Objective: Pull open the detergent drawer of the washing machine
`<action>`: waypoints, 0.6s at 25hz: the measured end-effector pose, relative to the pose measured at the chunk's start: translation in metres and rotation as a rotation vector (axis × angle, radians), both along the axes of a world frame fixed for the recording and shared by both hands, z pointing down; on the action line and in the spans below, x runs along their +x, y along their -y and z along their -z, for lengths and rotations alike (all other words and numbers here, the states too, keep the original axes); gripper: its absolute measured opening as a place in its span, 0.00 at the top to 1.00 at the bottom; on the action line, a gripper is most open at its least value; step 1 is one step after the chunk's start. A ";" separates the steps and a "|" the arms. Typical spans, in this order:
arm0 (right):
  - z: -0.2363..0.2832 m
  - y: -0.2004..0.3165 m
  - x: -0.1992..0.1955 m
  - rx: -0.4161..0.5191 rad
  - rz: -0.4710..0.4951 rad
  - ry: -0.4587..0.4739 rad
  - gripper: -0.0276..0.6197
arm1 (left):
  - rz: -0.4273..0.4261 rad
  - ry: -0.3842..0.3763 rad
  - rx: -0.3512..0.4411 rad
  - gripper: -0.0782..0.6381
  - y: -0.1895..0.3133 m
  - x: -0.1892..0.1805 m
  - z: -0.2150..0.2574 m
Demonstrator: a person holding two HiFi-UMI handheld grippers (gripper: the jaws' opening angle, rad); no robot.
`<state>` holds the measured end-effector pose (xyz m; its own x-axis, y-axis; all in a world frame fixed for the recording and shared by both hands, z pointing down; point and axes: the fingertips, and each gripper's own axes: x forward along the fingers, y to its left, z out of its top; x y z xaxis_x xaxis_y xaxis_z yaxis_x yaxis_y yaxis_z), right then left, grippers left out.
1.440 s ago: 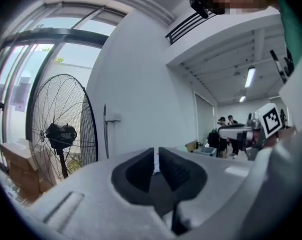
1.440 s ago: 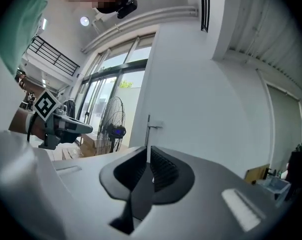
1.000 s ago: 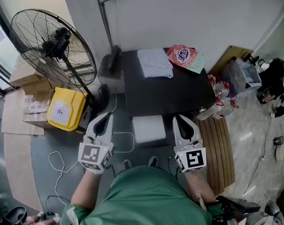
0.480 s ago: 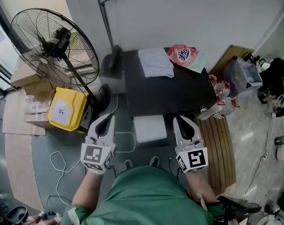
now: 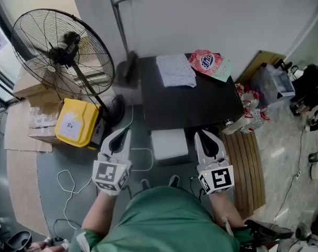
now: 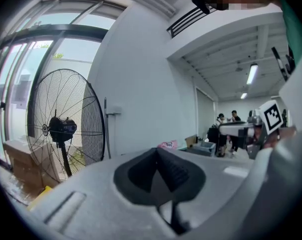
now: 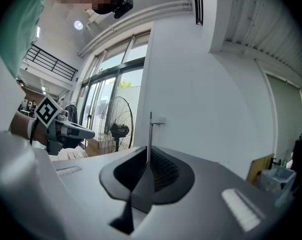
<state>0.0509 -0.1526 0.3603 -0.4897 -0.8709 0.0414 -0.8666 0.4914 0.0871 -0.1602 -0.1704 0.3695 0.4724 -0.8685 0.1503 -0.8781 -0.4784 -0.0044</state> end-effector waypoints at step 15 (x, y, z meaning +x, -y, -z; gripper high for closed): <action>-0.003 0.000 0.004 -0.005 0.008 0.010 0.92 | 0.005 -0.007 -0.023 0.89 0.001 0.001 -0.005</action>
